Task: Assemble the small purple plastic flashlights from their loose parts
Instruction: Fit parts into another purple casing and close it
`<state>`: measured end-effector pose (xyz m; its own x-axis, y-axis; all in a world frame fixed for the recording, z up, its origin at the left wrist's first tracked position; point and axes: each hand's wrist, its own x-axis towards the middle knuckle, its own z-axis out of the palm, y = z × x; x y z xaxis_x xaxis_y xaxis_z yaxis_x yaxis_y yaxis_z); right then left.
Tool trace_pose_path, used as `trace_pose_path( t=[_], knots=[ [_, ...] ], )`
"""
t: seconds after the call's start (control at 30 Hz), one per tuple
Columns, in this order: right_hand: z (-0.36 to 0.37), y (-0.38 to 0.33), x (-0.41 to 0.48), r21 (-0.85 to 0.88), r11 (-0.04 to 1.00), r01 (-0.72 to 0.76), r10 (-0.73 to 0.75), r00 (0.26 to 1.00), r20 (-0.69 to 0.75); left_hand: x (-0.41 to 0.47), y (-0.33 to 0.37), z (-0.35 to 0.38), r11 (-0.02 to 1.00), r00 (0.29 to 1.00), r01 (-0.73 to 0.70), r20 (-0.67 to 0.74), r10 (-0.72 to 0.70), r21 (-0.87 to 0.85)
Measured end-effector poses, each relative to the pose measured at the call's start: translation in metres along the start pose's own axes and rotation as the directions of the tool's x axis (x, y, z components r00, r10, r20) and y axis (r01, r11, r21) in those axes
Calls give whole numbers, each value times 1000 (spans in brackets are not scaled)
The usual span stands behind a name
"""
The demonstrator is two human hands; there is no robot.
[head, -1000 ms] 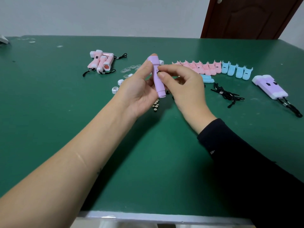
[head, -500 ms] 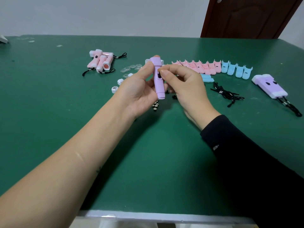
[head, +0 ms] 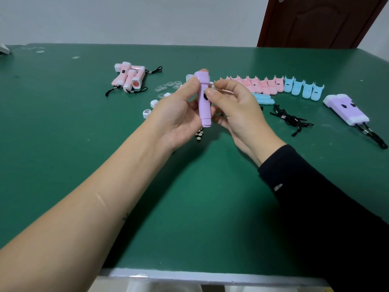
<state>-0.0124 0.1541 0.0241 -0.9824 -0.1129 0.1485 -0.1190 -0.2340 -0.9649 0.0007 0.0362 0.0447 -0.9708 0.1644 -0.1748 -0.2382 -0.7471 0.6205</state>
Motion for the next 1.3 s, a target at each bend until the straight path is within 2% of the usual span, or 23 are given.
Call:
trace_pose_path(
  t=[0.2,0.4,0.73,0.87,1.0,1.17,1.3],
  knots=[
    [1,1,2,-194,979,65,-62,998,21,-2,-1,0,996,999,-42,12,41,85],
    [2,1,1,-247,963,110,-87,991,102,-3,0,3,992,999,-34,-4,35,121],
    [10,-1,-3,-168,984,62,-40,991,127,-6,-1,1,978,999,-30,-15,33,205],
    [9,0,-5,-168,985,29,-8,992,123,-5,-1,0,947,998,-66,14,65,316],
    [6,-2,-5,-170,985,23,-5,994,107,-6,-1,0,873,994,-113,63,94,475],
    [2,-3,0,-2,995,-104,104,992,71,-3,-1,-2,911,993,-117,41,110,395],
    [-3,-3,4,43,987,-154,154,988,4,-5,-2,-2,899,993,-120,59,105,420]
  ],
)
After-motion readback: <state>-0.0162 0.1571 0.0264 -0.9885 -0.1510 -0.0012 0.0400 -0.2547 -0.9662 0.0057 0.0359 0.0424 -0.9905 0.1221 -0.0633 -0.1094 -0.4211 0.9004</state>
